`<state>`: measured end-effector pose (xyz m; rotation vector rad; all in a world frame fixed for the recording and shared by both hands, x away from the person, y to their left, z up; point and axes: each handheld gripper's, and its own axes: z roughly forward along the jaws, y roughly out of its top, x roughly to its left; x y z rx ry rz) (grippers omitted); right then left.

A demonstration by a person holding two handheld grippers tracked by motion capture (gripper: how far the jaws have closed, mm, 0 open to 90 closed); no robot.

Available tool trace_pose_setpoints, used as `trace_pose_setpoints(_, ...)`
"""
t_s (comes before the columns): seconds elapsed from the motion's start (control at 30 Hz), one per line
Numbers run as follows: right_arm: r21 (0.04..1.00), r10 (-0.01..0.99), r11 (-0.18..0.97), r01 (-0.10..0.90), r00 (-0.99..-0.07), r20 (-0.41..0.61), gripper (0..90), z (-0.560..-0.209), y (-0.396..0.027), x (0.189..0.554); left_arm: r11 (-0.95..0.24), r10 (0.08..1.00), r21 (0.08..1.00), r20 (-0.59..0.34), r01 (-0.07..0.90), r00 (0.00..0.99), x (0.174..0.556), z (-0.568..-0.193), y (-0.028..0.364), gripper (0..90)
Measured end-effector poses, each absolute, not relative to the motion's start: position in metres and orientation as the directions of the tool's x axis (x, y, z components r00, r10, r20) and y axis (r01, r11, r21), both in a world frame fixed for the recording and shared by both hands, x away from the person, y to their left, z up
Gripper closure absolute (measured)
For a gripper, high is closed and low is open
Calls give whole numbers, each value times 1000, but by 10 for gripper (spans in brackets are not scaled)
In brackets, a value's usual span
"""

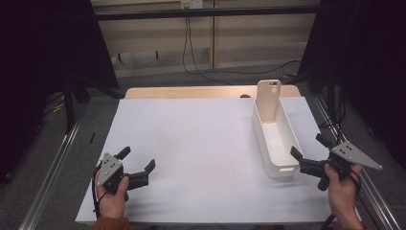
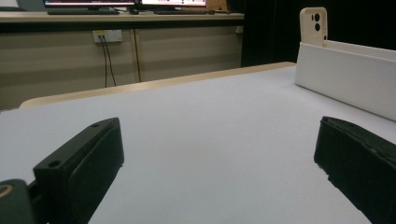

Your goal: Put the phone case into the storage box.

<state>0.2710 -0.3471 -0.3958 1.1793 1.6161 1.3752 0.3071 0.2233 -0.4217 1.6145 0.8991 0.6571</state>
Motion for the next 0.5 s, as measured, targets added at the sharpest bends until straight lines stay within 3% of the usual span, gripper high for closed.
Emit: trace_pose_setpoints(0.5, 976, 944, 20, 216, -325, 53, 0, -412, -351, 248, -91, 827, 973, -44, 211, 560, 305, -422, 221, 16)
